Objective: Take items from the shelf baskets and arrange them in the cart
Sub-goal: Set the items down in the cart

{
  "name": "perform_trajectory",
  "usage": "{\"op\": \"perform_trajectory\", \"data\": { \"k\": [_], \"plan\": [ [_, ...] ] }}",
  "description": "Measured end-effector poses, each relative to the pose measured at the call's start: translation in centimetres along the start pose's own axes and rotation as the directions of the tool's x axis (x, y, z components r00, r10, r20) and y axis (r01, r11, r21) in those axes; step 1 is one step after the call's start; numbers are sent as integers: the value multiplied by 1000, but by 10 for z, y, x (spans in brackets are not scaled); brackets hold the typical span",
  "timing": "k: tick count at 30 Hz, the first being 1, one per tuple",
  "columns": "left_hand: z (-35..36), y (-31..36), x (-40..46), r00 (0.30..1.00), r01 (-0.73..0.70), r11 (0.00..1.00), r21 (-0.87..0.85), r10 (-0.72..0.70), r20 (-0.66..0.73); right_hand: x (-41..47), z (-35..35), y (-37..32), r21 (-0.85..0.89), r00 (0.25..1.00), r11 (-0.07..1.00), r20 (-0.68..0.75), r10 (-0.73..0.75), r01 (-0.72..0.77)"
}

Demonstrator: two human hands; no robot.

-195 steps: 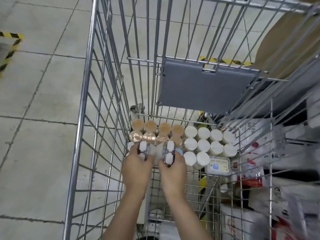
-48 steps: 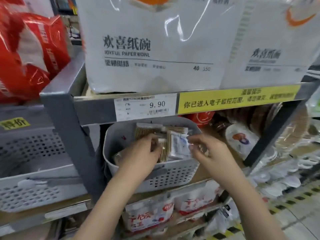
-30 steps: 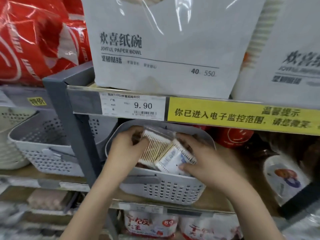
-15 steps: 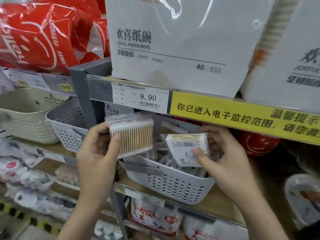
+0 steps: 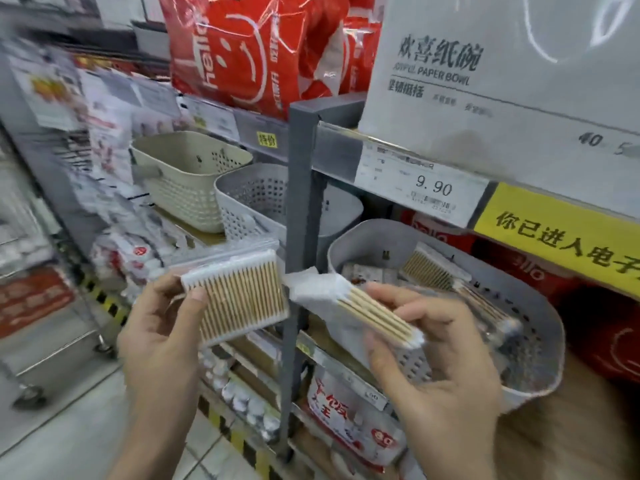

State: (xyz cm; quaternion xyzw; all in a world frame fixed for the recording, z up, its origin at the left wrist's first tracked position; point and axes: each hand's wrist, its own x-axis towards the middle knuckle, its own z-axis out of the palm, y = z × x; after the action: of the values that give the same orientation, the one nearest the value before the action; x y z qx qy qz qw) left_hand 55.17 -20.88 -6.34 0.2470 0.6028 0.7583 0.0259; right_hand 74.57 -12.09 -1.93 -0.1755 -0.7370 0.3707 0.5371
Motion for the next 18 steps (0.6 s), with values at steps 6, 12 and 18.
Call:
{"op": "perform_trajectory", "data": {
  "k": [6, 12, 18],
  "plan": [
    [-72, -20, 17, 974, 98, 995, 27, -90, -209, -13, 83, 19, 223, 903, 876, 142, 406, -429],
    [-148, -28, 47, 918, 178, 984, 22, -158, -364, -3, 179, 42, 338, 715, 630, 349, 606, -699],
    [-235, -32, 89, 851, 277, 961, 4, -243, -465, -2, 288, 51, 214, 593, 575, 507, 626, -790]
  ]
}}
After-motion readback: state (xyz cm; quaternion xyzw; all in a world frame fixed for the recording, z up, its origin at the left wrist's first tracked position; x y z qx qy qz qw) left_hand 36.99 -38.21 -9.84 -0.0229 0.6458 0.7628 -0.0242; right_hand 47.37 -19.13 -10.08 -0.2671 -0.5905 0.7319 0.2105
